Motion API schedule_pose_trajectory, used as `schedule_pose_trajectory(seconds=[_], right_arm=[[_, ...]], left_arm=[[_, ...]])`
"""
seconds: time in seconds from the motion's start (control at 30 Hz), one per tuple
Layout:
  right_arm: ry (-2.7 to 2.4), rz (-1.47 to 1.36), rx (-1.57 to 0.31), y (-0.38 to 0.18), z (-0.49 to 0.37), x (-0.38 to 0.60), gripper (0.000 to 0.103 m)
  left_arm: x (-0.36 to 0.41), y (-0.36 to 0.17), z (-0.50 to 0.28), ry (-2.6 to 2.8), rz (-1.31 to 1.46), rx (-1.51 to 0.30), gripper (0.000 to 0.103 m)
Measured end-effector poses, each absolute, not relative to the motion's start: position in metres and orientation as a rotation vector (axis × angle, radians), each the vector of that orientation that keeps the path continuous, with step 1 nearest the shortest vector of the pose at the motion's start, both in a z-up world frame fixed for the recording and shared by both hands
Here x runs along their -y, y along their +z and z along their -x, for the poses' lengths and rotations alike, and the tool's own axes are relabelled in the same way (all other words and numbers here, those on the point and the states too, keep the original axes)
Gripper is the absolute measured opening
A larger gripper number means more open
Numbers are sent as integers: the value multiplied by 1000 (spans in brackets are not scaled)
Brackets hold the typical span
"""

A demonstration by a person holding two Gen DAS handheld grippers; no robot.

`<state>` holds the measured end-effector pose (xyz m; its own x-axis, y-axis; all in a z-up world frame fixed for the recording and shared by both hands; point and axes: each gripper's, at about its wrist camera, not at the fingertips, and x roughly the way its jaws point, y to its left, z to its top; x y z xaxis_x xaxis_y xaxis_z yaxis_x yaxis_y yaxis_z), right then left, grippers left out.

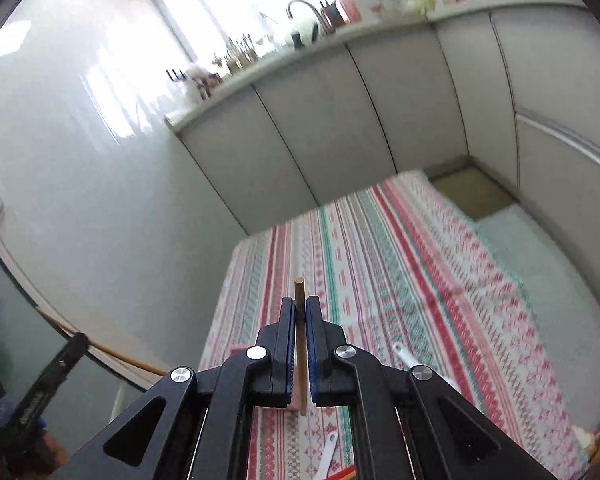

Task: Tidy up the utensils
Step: 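Carry both chopsticks over the pink basket and open both tools to drop them in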

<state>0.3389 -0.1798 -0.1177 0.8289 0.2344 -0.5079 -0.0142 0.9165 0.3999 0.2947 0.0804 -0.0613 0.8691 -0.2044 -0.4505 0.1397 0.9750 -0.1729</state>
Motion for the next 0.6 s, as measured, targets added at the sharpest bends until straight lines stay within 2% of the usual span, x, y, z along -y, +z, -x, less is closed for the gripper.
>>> schedule_pose_trajectory(seconds=[0.2, 0.6], right_arm=[[159, -437, -520, -96, -335, 192, 5], [238, -489, -483, -86, -340, 188, 5]], left_arm=[[-65, -69, -313, -172, 90, -472, 5], [-59, -140, -376, -170, 41, -682, 6]])
